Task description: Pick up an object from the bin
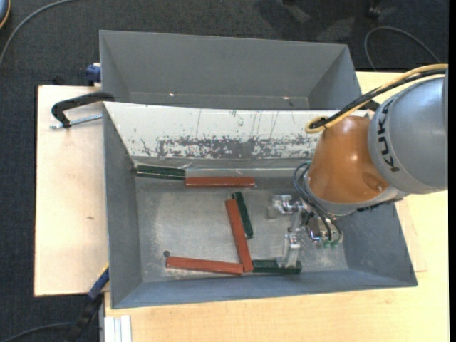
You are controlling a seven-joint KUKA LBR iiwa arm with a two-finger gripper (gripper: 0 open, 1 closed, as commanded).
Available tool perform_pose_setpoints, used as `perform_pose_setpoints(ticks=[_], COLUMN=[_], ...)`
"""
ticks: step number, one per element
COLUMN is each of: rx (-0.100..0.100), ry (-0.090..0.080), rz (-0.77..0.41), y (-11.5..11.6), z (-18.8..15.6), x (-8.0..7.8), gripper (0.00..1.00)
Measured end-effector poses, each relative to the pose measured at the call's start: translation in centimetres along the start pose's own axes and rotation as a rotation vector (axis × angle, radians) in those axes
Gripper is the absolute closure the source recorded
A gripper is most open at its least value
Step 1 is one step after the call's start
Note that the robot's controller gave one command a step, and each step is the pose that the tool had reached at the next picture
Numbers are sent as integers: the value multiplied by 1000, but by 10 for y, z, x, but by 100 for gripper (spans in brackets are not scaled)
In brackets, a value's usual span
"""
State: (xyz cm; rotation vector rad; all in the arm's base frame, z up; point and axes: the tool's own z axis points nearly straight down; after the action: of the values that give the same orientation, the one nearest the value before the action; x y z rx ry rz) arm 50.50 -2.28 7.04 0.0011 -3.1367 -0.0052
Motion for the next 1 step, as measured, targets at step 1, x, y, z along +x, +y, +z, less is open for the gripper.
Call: perform_pose_setpoints(ticks=[1], rx=[8], ry=[-16], rz=[-115], y=[-80], z=[-10], x=[-57], gripper=[0])
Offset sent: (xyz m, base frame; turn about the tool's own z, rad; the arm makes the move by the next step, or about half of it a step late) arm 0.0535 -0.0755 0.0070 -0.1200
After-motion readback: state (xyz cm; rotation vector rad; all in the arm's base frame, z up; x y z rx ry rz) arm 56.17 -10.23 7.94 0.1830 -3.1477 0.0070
